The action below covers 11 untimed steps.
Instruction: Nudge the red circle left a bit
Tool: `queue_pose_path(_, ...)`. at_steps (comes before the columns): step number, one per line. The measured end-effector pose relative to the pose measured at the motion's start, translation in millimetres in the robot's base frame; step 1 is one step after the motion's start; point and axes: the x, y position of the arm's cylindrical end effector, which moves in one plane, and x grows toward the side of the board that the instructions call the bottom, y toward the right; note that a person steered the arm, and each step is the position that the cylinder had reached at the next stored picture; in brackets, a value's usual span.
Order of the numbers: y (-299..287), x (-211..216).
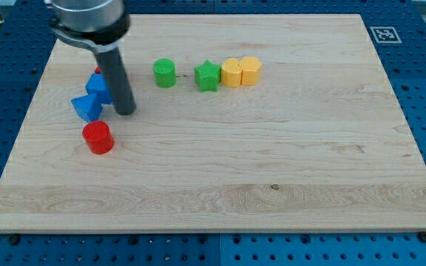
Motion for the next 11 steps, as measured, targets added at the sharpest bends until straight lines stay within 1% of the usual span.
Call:
queue_pose_path(1,41.3,32.0)
queue_pose_path(3,38.3,53.2)
queue_pose_path(4,18.0,71.9)
queue_pose_path(8,-40.0,72.1)
queue_pose_path(11,-28.8,73.5)
